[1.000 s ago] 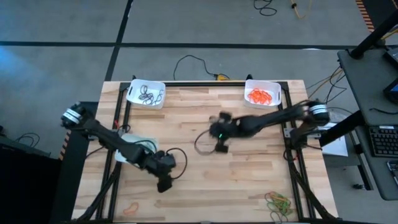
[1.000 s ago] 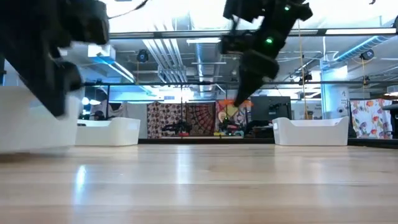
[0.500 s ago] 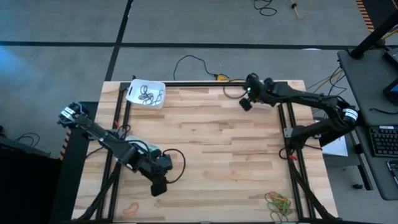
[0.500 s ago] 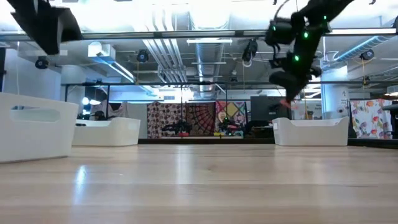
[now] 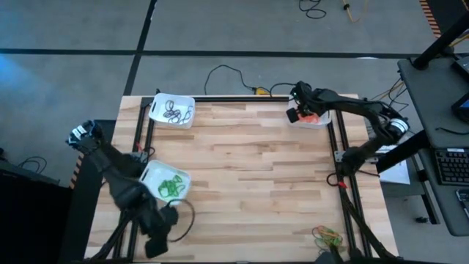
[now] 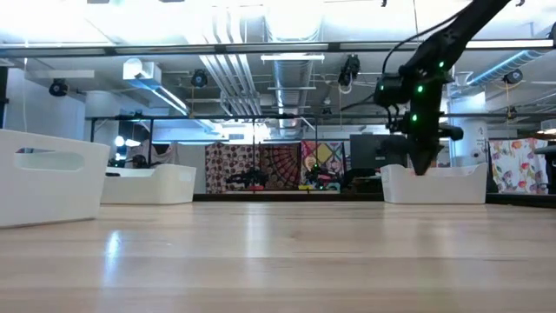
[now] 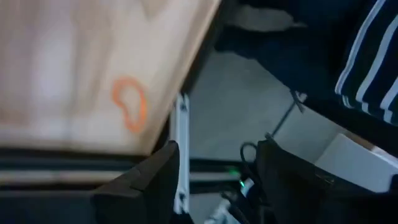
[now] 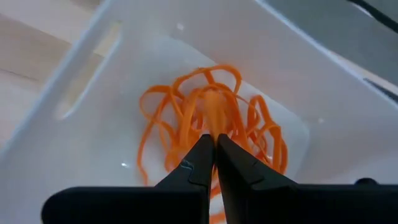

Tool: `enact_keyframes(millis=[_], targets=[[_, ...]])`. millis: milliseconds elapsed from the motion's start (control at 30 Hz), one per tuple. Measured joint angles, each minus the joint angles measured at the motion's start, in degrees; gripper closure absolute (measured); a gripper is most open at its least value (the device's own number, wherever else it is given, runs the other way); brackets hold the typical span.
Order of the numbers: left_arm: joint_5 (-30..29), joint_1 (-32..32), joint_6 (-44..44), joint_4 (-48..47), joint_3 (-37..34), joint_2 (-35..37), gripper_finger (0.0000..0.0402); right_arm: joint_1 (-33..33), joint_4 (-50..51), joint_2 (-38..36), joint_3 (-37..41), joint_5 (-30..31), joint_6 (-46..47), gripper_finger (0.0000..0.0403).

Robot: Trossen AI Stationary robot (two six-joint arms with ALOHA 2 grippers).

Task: Sort rubber bands into baskets
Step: Put the orange rubber band into the top right white bin

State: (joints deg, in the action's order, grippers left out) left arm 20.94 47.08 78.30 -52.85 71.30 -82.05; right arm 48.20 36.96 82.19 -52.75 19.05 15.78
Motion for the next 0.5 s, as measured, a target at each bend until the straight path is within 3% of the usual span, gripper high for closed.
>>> enact_keyframes(millis=[133, 267, 500], targets=[[0.27, 5.64, 10.12, 6.76, -3.29, -0.62, 0.0219, 0.17, -1.28, 3.24, 0.0, -0.04, 0.26, 0.0387], [-0.4, 9.1, 17.95, 10.02, -5.89, -2.43, 0.023, 0.06, -2.39, 3.24, 0.0, -2.38, -0.56, 0.0355], [-0.94, 10.61, 16.12, 9.77, -6.22, -10.04, 0.0243, -0.27, -2.41, -4.23, 0.0, -2.78, -0.75, 0.0255]])
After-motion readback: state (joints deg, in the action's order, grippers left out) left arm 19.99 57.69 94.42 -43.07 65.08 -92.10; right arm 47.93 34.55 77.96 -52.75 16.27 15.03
